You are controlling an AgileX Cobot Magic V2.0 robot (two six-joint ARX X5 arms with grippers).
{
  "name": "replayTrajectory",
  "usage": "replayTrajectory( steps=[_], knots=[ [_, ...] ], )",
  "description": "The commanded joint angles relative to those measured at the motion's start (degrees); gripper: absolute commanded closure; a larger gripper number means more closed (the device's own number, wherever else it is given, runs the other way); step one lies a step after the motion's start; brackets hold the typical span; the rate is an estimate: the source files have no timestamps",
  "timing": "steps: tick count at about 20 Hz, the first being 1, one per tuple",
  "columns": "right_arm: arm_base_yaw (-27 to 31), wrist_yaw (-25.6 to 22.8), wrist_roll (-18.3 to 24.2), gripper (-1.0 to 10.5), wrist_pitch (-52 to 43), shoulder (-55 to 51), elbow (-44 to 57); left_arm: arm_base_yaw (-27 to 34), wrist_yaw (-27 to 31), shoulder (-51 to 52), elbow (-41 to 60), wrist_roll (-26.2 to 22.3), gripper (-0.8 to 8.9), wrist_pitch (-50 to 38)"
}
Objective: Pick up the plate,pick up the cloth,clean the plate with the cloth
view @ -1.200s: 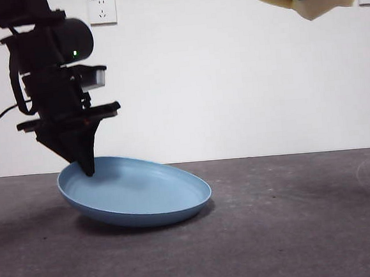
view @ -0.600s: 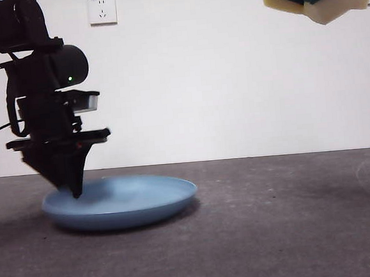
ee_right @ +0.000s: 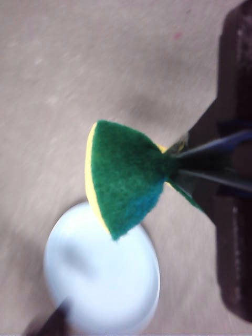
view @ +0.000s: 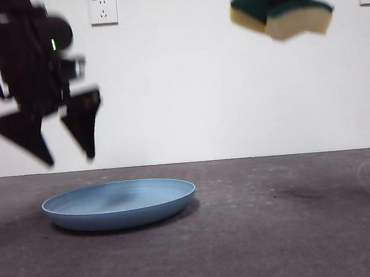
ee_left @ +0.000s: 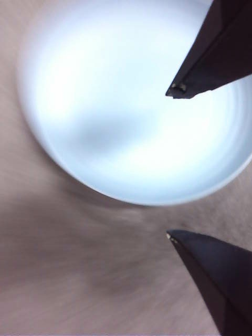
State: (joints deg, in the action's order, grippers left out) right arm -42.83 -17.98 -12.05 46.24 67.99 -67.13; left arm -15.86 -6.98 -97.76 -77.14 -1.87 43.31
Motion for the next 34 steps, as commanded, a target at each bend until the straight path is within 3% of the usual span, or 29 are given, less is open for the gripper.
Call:
replayTrajectory(
  steps=[1,4,8,13,20,22,24,29,34],
  knots=[
    [2.14,0.07,0.31,9.6,-1.05,3.72,0.42,-0.44,-0.83,5.44,0.28,1.20,3.96,-0.68],
    [4.85,0.22,2.40,9.6,-3.43,9.38,0.42,-0.98,-0.74,14.51,2.14,2.05,3.96,-2.32],
    [9.75,7.82,4.24,9.6,-9.38,17.35,0.42,-1.14,-0.66,29.22,12.70,4.72,4.04,-7.74],
    [13.99,12.13,4.46,9.6,-16.50,27.58,0.42,-1.38,-0.57,48.11,27.80,8.52,4.04,-11.17],
    [14.75,12.46,5.25,9.6,-19.02,36.74,0.42,-1.79,0.92,64.41,33.40,10.29,4.05,-5.81],
    [14.75,15.02,5.73,9.6,-19.21,36.76,0.42,-1.79,2.38,65.85,33.40,10.29,4.05,-3.96],
    [14.80,16.37,6.47,8.4,-19.12,36.76,0.42,-1.79,2.47,66.03,33.40,10.27,4.05,-2.34],
    [14.82,16.37,6.56,3.6,-19.08,36.76,0.42,-1.79,2.47,66.03,33.40,10.25,4.05,-1.40],
    [14.82,16.17,6.58,3.4,-19.10,36.68,0.42,-1.79,2.47,66.03,33.40,9.70,4.05,-1.16]
  ],
)
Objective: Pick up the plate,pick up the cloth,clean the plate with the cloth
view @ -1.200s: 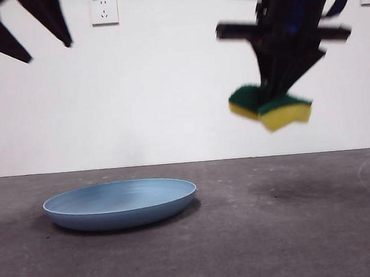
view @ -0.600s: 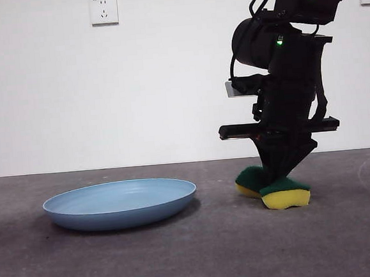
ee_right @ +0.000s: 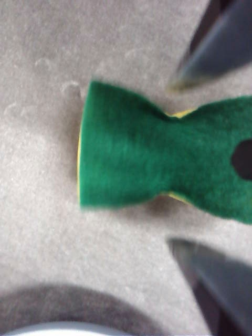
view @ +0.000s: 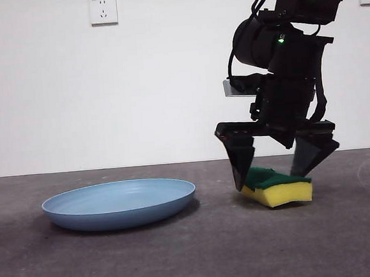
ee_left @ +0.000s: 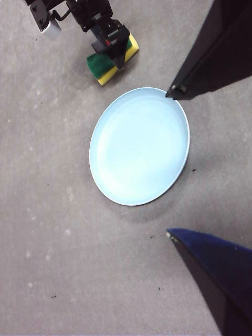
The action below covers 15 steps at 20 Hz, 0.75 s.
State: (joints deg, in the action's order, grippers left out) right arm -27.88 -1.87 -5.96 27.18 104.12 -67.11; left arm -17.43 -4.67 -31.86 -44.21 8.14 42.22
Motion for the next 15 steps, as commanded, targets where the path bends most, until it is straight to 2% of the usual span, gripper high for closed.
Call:
replayTrajectory(
  steps=[1,5,10,13,15],
  knots=[
    [-0.13,0.07,0.48,3.4,-0.04,0.55,0.39,-0.22,0.17,0.13,0.46,-0.44,4.05,-0.09],
    [-0.15,0.11,0.46,3.4,0.17,-1.09,0.39,-0.22,0.17,0.13,0.46,-0.66,4.05,-0.17],
    [-0.42,0.46,-0.09,3.7,2.75,-10.99,0.39,-0.22,0.35,-0.22,0.46,-2.32,4.06,-2.43],
    [-0.44,0.46,-0.17,6.3,7.39,-19.19,0.39,-0.22,0.33,-1.81,0.46,-2.34,4.09,-4.66],
    [-0.44,0.48,-0.17,8.6,10.47,-24.92,0.39,-0.22,0.11,-3.63,0.46,-2.36,4.49,-5.62]
  ],
)
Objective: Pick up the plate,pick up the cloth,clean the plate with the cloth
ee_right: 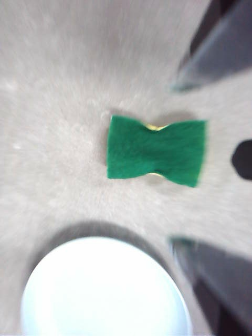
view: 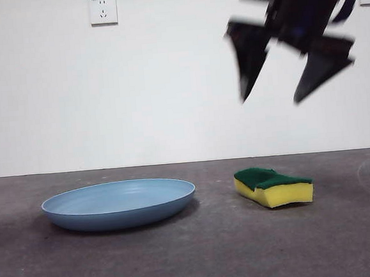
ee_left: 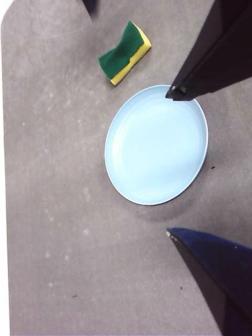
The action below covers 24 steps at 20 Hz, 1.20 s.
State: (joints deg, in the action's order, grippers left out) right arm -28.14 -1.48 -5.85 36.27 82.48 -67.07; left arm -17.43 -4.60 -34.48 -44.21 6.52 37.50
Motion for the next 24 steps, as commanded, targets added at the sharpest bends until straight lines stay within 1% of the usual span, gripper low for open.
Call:
replayTrajectory(
  steps=[1,3,4,7,9,11,13,17,20,24],
  knots=[
    [-0.15,0.07,-0.24,9.7,2.64,-6.23,0.35,-0.22,0.04,-2.10,0.46,-0.76,5.42,-1.11],
    [-0.17,0.07,-0.24,9.6,4.00,-11.15,0.35,-0.22,0.04,-3.93,0.46,-1.11,7.64,-1.51],
    [-0.17,0.07,-0.13,9.6,4.24,-13.35,0.35,-0.22,0.02,-4.68,0.46,-1.70,8.32,-1.75],
    [-0.17,0.04,1.25,9.6,4.26,-18.49,0.42,-0.22,0.07,-5.29,0.46,-2.34,8.22,-3.21],
    [-0.17,0.02,1.36,9.6,2.95,-21.90,1.97,-0.22,0.11,-5.03,0.46,-4.07,8.22,-3.82],
    [-0.63,-0.02,1.31,9.6,-1.62,-26.73,6.99,-0.22,0.09,-3.72,0.87,-4.42,8.22,-4.15],
    [-1.38,-0.33,0.92,9.6,-6.25,-31.71,13.38,-0.22,0.09,-0.66,3.10,-4.35,8.22,-6.84],
    [-1.68,-0.37,-0.20,9.6,-13.70,-40.50,25.86,-0.22,0.20,8.39,11.74,-3.28,8.22,-13.70],
    [-1.66,-0.37,-0.37,9.6,-14.25,-42.86,29.20,-0.22,0.15,13.03,16.65,-2.16,8.22,-17.11],
    [-1.55,-0.37,-2.27,9.6,-13.14,-42.73,29.20,-0.22,-0.02,13.55,17.22,-0.09,8.15,-15.08]
  ],
)
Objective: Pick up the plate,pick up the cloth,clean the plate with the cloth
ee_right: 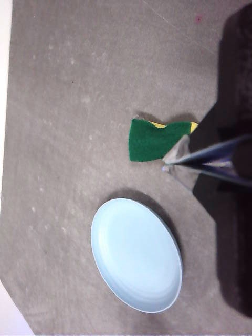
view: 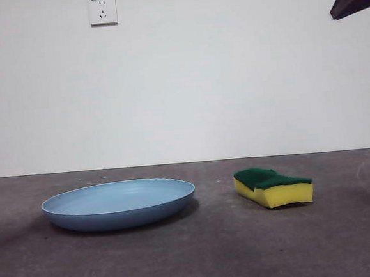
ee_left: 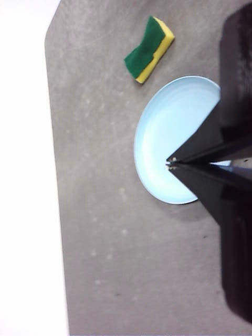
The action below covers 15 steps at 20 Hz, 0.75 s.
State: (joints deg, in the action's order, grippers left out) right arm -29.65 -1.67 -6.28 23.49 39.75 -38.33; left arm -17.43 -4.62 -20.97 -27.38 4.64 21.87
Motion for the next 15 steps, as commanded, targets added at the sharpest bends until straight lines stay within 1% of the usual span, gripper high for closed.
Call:
replayTrajectory(
  steps=[1,15],
  knots=[
    [-0.04,-0.15,-1.79,9.6,-0.39,0.00,0.46,-0.22,-0.04,-0.04,0.39,1.75,8.14,0.98],
    [-0.04,-0.17,-1.79,9.6,-0.33,-0.02,0.46,-0.59,0.07,-2.27,0.39,1.60,8.14,2.16]
  ],
)
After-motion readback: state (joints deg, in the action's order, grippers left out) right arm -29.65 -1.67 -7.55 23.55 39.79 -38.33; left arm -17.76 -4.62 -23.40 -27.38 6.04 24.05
